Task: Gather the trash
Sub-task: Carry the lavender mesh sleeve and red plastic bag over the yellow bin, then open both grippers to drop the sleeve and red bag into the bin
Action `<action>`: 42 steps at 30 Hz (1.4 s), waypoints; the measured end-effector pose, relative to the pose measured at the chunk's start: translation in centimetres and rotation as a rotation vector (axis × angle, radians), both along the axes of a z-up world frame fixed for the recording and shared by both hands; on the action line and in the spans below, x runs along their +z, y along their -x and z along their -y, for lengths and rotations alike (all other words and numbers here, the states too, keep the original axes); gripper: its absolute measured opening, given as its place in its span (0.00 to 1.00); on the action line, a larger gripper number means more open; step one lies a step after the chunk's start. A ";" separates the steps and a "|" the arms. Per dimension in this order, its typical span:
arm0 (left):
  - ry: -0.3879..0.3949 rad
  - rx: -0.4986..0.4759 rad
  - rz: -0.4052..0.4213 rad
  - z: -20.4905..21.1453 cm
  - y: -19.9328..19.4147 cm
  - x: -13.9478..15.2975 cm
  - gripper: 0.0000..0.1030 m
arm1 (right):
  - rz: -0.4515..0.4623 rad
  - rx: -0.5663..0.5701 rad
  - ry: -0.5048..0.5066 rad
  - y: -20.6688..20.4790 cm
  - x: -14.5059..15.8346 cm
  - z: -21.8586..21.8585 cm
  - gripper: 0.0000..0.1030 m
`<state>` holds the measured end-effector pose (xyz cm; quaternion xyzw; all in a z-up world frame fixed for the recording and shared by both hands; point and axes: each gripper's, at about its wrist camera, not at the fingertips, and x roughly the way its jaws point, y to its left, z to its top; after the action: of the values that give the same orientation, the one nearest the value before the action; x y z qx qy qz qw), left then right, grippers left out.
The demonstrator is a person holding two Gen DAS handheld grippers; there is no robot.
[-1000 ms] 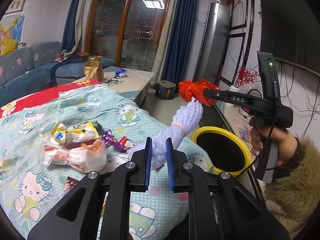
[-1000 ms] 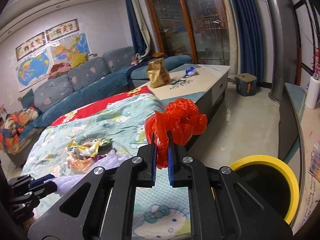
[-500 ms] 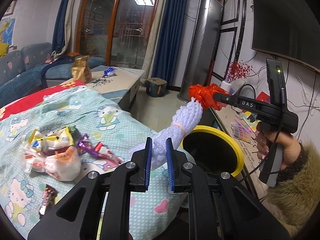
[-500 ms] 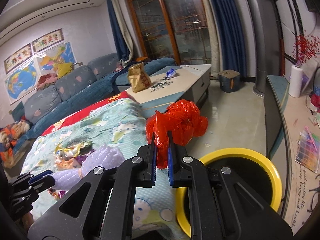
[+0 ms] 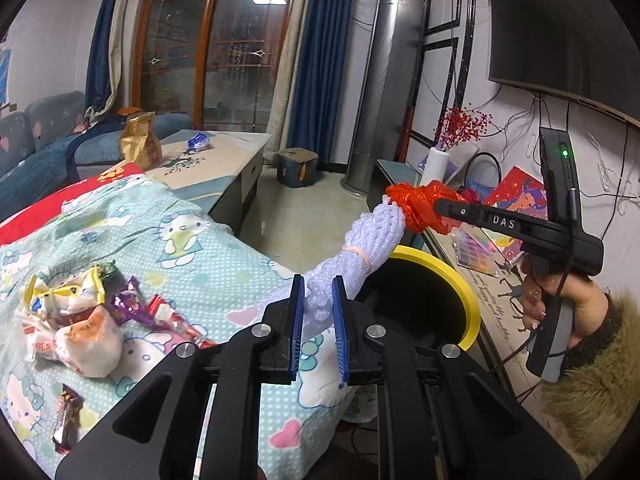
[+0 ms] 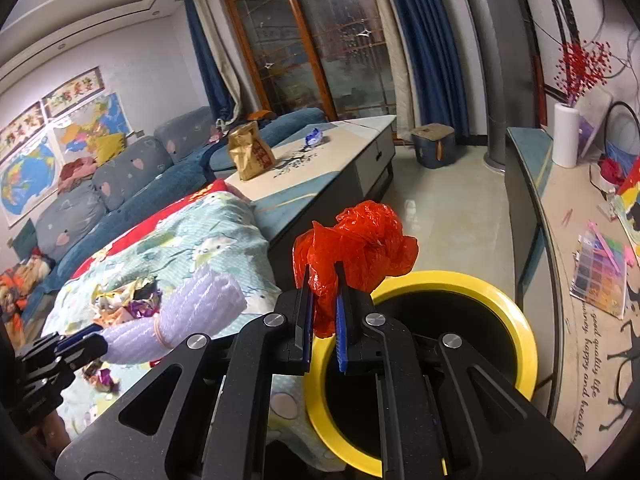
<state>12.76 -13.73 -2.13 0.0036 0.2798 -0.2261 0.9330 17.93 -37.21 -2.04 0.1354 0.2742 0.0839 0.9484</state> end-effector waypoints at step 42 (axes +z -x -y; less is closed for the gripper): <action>-0.078 -0.108 -0.132 12.4 -5.6 -6.7 0.28 | -0.194 -0.129 -0.113 1.7 -7.5 7.6 0.28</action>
<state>18.35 -26.18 -8.82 0.0400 0.3489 -0.2650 0.8980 16.20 -44.78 -9.53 0.2133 0.3503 0.0247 0.9117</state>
